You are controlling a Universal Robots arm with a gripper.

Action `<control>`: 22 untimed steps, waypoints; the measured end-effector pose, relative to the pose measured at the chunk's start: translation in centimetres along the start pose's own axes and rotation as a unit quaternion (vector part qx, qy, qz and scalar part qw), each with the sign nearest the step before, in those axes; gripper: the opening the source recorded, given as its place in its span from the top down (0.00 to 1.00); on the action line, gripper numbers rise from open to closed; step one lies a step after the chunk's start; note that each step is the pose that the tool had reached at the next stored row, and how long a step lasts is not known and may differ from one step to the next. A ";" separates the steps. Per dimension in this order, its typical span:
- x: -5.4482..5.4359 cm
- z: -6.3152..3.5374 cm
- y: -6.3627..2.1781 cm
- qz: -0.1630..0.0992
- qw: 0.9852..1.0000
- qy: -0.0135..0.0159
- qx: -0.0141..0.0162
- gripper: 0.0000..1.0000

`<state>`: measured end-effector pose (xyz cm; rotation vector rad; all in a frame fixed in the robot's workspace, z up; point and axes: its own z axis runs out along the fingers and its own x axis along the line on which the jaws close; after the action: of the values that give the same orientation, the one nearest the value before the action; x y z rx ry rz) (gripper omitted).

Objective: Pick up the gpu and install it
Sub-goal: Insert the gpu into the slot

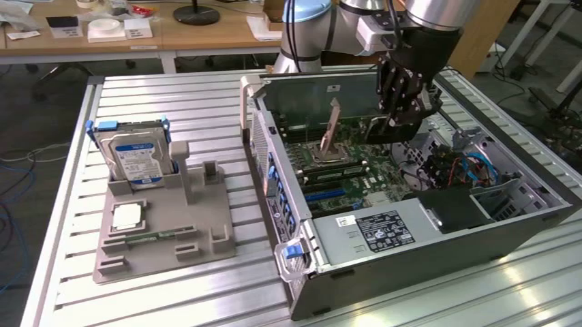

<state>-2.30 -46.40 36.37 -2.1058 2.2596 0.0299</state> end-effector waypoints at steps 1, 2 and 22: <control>0.0 0.12 0.01 0.000 1.000 0.000 0.000 0.73; 0.0 0.28 0.01 0.000 1.000 0.000 0.000 0.73; 0.2 2.56 0.08 0.000 1.000 0.000 0.000 0.73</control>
<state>-2.33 -46.43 33.81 -2.1055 2.2598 0.0302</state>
